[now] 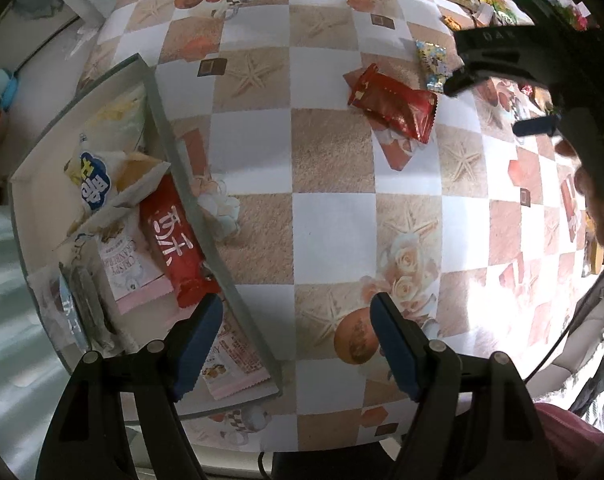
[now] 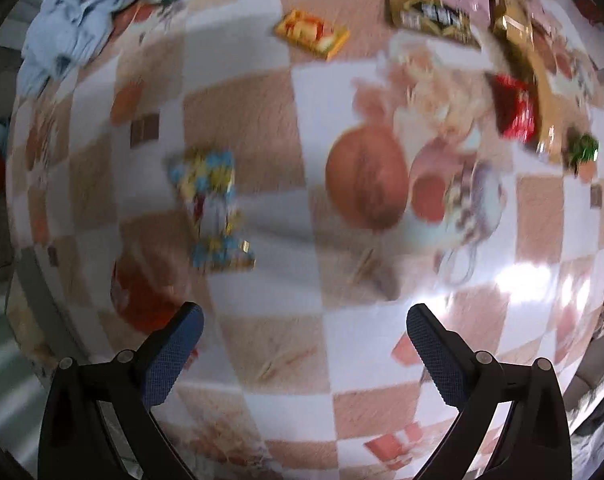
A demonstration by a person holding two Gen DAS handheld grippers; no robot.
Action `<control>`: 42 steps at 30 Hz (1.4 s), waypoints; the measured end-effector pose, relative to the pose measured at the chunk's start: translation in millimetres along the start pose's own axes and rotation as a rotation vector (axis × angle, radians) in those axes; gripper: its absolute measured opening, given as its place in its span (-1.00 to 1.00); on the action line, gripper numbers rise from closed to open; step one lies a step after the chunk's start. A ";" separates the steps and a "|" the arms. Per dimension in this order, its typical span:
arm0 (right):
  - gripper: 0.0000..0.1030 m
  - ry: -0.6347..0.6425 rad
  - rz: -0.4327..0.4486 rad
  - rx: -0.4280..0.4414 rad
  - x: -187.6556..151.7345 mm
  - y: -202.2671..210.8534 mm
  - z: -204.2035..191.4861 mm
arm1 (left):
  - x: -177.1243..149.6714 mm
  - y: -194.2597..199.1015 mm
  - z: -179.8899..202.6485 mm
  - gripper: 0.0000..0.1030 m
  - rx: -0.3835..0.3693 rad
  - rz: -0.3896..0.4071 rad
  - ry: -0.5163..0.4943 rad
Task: Organize snacks
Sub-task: 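Move the left tool toward a red snack packet while the right tool approaches a Hello Kitty candy, then close the right tool on the Hello Kitty candy while the left tool grasps the red packet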
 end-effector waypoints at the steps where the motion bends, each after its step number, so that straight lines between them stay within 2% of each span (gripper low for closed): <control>1: 0.99 0.000 0.001 0.000 6.7 0.7 -0.8 | 0.8 -0.5 0.2 0.54 0.000 -0.003 0.001; 5: 0.99 0.012 -0.005 0.000 52.7 -2.2 -23.2 | 3.6 -2.5 -1.6 0.54 0.001 -0.011 0.008; 9: 1.00 0.070 0.002 -0.082 68.1 -11.1 -31.1 | 7.2 -3.5 -4.6 0.54 -0.010 -0.008 0.026; 14: 1.00 0.084 0.009 -0.081 81.5 -14.6 -50.5 | 15.0 2.4 -7.2 0.54 -0.041 0.000 0.072; 15: 1.00 0.083 0.000 -0.081 65.4 -14.0 -37.9 | 19.1 3.5 -7.7 0.54 -0.051 -0.001 0.085; 16: 1.00 0.078 -0.017 -0.083 50.2 -16.6 -42.7 | 23.6 4.9 -7.9 0.54 -0.059 -0.004 0.096; 19: 0.98 0.109 -0.009 -0.097 34.6 -18.5 -56.9 | 33.7 7.7 -10.4 0.54 -0.083 -0.007 0.132; 22: 0.73 0.183 0.018 -0.107 24.0 -16.0 -75.0 | 41.8 12.0 -13.1 0.54 -0.090 -0.004 0.162; 23: 0.56 0.203 0.021 -0.110 23.4 -14.7 -79.0 | 44.1 12.6 -12.4 0.54 -0.092 -0.005 0.172; 25: 0.08 0.230 0.036 -0.106 22.6 -4.4 -90.4 | 46.9 13.1 -12.7 0.54 -0.103 -0.013 0.194; 26: -0.39 0.233 0.035 -0.100 21.6 -2.7 -91.2 | 49.2 12.9 -11.3 0.54 -0.111 -0.017 0.208; 32: -0.39 0.192 0.008 -0.051 1.8 -2.7 -62.9 | 65.6 13.8 1.4 0.54 -0.157 -0.024 0.265; 38: -0.39 0.133 -0.016 -0.061 -51.4 -4.8 -11.5 | 94.1 6.0 19.2 0.54 -0.225 -0.027 0.377; 42: -0.39 0.074 -0.022 -0.054 -79.3 -6.0 11.2 | 113.0 -2.2 28.4 0.54 -0.229 -0.034 0.448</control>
Point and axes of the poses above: each gripper's, at about its wrist camera, not at the fingertips, and y roughly against the way its jaws point, z to its right, x to its top, the point moved 10 cm from there along -y, roughly the way its jaws point, and after that the axes turned 9 degrees about x, right-handed, at the moved point
